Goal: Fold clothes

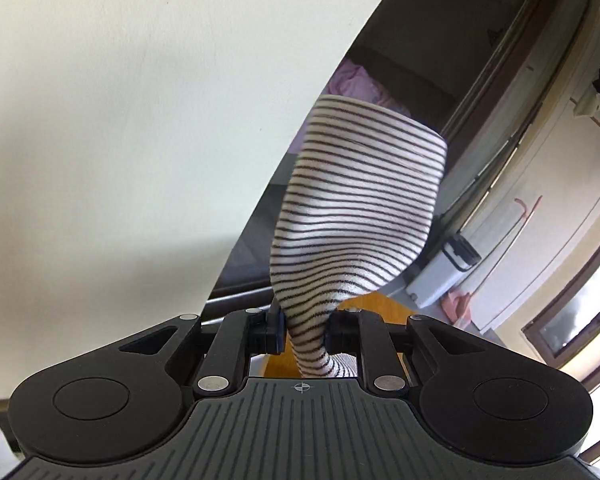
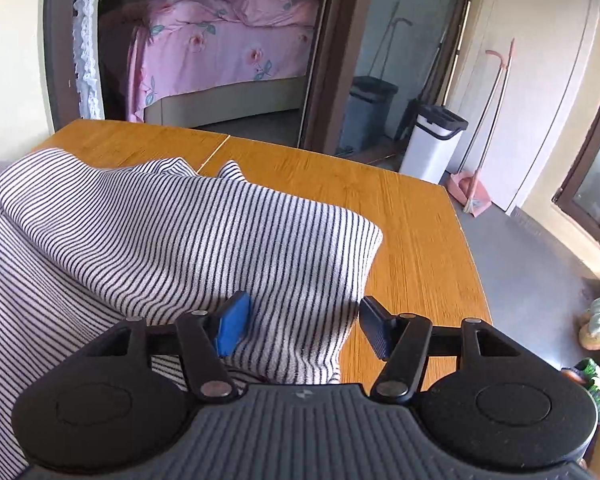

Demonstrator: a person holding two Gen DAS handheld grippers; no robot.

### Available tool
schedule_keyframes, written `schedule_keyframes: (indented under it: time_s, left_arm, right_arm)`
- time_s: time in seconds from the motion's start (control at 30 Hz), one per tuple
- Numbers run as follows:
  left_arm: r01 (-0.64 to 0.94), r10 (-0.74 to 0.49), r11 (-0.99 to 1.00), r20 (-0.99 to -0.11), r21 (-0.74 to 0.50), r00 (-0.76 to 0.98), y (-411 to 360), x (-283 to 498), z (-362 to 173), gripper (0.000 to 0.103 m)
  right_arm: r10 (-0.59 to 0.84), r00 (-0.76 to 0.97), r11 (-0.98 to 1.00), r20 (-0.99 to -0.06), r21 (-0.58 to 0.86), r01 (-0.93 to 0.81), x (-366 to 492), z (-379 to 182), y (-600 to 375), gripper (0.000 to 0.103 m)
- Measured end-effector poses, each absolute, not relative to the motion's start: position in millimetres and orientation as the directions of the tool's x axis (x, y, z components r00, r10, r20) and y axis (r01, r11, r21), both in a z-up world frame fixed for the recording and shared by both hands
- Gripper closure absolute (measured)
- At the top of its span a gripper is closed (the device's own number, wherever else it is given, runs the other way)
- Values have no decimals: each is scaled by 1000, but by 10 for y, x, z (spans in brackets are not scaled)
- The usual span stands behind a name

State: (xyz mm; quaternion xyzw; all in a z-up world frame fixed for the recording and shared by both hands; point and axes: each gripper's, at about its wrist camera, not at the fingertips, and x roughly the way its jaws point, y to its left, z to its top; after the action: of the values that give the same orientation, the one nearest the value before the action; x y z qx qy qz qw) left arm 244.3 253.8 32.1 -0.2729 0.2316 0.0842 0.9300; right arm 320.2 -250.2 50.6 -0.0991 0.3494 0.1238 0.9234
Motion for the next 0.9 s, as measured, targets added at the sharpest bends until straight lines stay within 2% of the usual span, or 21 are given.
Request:
schedule_keyframes:
  time_s: [0.17, 0.3, 0.37, 0.43, 0.57, 0.63, 0.73, 0.8, 0.9]
  left_arm:
    - [-137, 1, 921, -347, -366, 938, 2002, 2452, 722, 85]
    - [19, -141, 927, -300, -375, 944, 1384, 2621, 938, 85]
    - [107, -230, 919, -296, -380, 927, 1023, 2753, 979, 82]
    - [214, -338, 904, -314, -370, 887, 602, 2893, 941, 61]
    - [378, -477, 874, -391, -305, 787, 13, 2950, 667, 47]
    - [424, -510, 860, -423, -286, 749, -145, 2895, 504, 33]
    - [440, -504, 864, -446, -245, 740, -151, 2746, 323, 17]
    - [425, -453, 889, -462, -170, 762, -77, 2615, 215, 10]
    - [376, -382, 919, -513, -120, 769, 56, 2504, 37, 9]
  right_arm:
    - [198, 740, 958, -643, -34, -285, 3127, 521, -2628, 41]
    - [229, 769, 963, -596, 21, -270, 3037, 721, -2858, 41]
    - [222, 794, 968, -566, 30, -249, 2989, 851, -3014, 41]
    - [205, 817, 976, -539, 46, -214, 2957, 964, -3188, 41]
    - [177, 846, 984, -503, 69, -165, 2911, 1102, -3478, 41]
    - [180, 852, 984, -492, 88, -158, 2890, 1125, -3559, 41]
    - [242, 829, 969, -504, 167, -182, 2938, 1077, -3549, 41]
    - [286, 811, 955, -510, 221, -198, 2973, 1042, -3537, 41]
    - [332, 780, 938, -531, 271, -215, 3070, 935, -3445, 41]
